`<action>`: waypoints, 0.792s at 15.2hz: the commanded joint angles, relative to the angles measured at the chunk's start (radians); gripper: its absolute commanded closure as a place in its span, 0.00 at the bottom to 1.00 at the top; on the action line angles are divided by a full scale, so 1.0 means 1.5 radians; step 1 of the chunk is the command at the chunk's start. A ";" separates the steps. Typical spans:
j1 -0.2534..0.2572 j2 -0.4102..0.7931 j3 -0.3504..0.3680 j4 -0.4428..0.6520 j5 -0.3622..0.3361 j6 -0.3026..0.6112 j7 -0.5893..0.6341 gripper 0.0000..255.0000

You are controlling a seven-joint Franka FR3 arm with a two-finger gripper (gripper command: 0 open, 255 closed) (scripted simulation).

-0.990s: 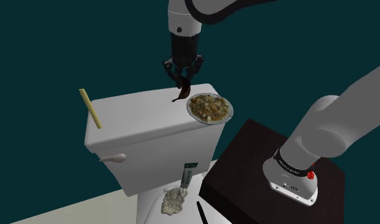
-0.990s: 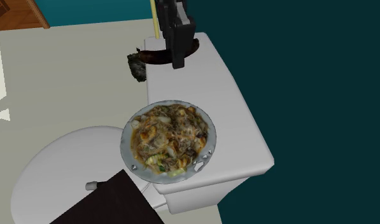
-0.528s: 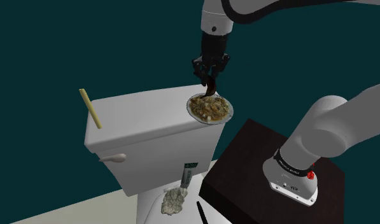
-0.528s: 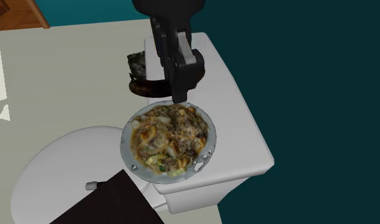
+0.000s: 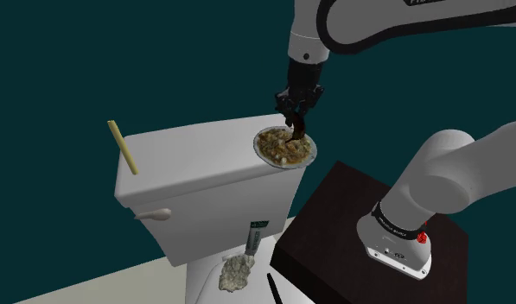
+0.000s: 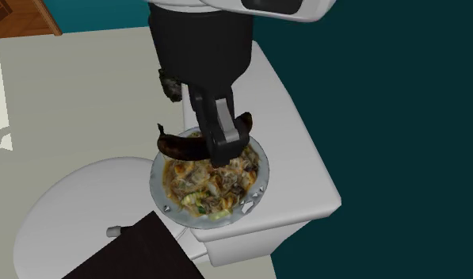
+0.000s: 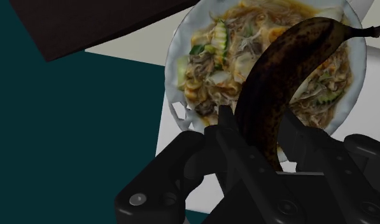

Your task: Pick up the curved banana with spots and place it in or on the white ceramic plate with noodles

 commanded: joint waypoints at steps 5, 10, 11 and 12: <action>0.002 0.008 0.007 -0.048 0.005 0.057 0.000 1.00; 0.003 0.012 0.009 -0.063 0.006 0.076 0.000 1.00; 0.003 0.012 0.009 -0.063 0.006 0.076 0.000 1.00; 0.003 0.012 0.009 -0.063 0.006 0.076 0.000 1.00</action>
